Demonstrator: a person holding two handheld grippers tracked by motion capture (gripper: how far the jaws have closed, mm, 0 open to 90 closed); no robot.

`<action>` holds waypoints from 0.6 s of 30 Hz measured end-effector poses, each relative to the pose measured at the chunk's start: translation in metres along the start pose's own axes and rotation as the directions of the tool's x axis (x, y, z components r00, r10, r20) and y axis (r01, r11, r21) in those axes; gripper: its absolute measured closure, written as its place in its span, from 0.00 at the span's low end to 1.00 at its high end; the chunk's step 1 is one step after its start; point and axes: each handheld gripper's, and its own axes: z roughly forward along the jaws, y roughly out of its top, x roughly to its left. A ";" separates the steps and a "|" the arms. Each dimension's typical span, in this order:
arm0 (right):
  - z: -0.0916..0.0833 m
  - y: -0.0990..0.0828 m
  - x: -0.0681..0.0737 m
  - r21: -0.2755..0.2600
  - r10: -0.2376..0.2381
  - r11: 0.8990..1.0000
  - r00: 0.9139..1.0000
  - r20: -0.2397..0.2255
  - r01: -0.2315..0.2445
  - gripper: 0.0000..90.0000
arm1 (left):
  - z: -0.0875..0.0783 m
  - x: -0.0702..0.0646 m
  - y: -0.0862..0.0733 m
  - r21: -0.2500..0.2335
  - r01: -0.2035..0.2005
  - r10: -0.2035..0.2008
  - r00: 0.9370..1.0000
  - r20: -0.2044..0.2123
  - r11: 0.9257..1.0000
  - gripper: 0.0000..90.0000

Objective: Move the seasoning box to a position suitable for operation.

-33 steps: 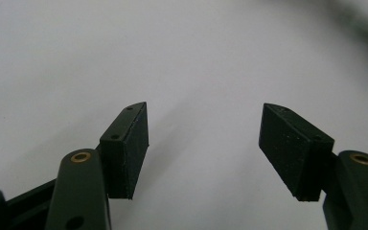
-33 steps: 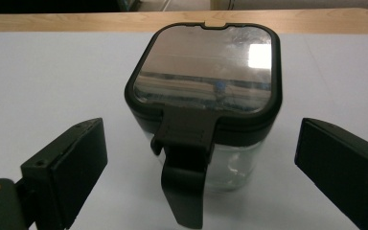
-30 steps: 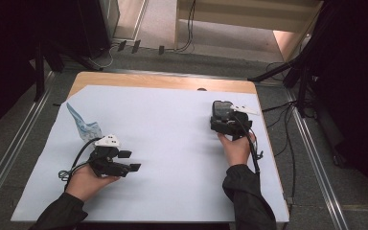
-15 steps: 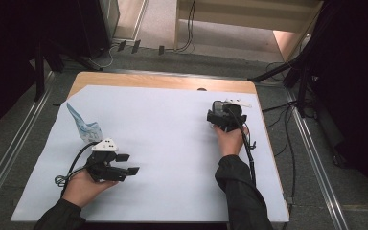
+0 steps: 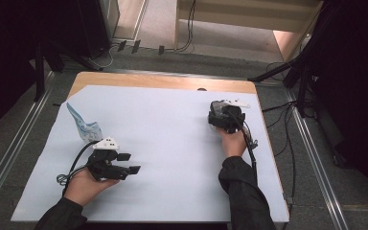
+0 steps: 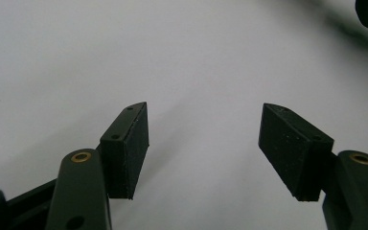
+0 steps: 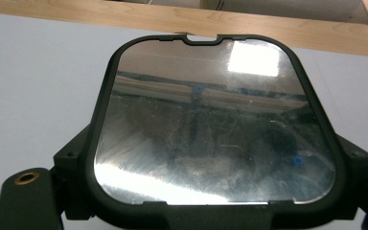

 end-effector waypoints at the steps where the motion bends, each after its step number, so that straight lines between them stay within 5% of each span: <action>1: -0.002 0.000 0.000 -0.001 0.008 1.000 1.000 -0.011 -0.008 0.18 | 0.000 0.000 0.000 0.001 -0.001 0.001 1.000 -0.001 1.000 0.40; 9: -0.031 0.002 0.017 -0.058 -0.059 0.997 0.992 -0.110 0.053 0.18 | -0.001 0.002 0.011 -0.006 0.008 -0.008 1.000 0.003 1.000 0.41; 14: -0.045 -0.003 0.033 -0.066 -0.109 0.993 0.979 -0.174 0.098 0.18 | 0.000 0.001 0.022 0.011 -0.009 0.008 0.999 0.041 1.000 0.45; 18: -0.053 -0.005 0.049 -0.074 -0.159 0.987 0.960 -0.231 0.146 0.18 | -0.002 -0.002 0.033 0.005 -0.023 0.023 0.998 0.050 1.000 0.46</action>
